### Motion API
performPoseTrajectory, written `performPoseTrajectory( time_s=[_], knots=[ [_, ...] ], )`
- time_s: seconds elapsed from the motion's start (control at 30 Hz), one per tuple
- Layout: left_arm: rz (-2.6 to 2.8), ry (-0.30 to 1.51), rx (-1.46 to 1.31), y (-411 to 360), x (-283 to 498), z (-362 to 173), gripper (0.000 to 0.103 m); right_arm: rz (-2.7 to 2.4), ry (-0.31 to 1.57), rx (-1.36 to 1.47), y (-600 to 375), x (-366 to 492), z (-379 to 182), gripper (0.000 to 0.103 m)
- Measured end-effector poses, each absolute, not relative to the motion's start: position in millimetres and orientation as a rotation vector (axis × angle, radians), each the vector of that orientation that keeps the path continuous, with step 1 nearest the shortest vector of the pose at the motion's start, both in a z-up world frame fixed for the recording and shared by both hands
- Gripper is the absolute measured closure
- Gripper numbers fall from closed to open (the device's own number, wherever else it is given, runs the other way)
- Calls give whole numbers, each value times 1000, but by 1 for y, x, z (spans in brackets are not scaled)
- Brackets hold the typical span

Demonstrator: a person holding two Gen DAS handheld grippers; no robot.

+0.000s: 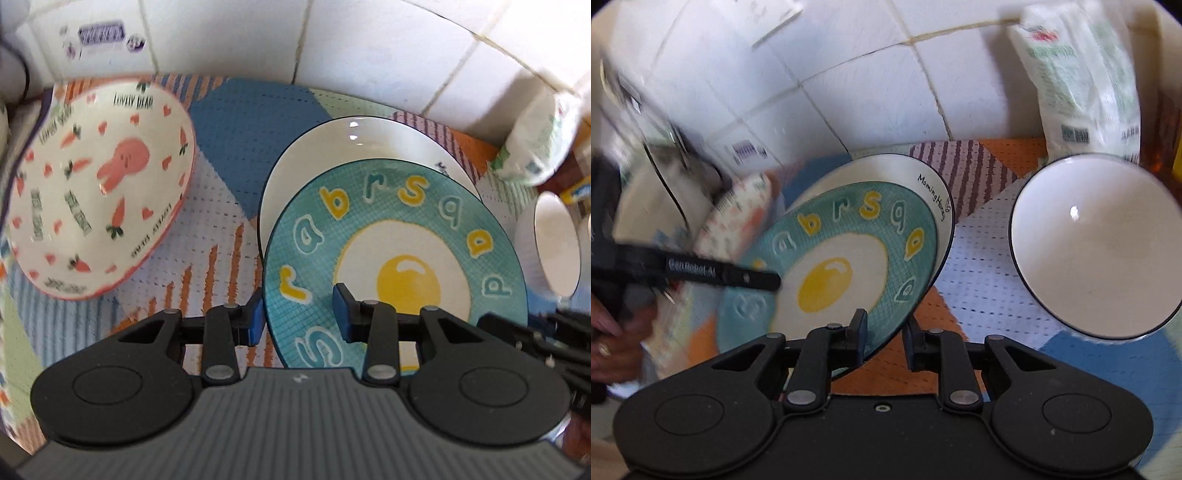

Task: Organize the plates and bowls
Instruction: 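Carry the blue egg plate with the left tool onto the white plate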

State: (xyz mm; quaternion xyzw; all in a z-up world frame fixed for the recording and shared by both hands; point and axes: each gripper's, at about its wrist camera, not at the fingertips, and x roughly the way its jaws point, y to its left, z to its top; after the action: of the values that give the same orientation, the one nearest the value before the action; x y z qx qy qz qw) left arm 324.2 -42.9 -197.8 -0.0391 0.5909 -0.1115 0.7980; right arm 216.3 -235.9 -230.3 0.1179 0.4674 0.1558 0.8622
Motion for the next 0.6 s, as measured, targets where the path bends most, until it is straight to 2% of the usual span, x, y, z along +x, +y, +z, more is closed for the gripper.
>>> performPoseTrajectory(
  time_s=[0.2, 0.3, 0.37, 0.6],
  knots=[
    [-234, 1276, -63, -48, 328, -201, 67, 220, 1014, 203, -224, 224, -227, 73],
    [-249, 1276, -37, -50, 328, -201, 67, 189, 1024, 159, -213, 228, -230, 68],
    [-258, 1278, -34, -48, 328, -202, 67, 172, 1017, 118, -204, 229, -231, 60],
    [-293, 1298, 5, -49, 331, -203, 64, 70, 991, 88, -190, 227, -234, 54]
  ],
)
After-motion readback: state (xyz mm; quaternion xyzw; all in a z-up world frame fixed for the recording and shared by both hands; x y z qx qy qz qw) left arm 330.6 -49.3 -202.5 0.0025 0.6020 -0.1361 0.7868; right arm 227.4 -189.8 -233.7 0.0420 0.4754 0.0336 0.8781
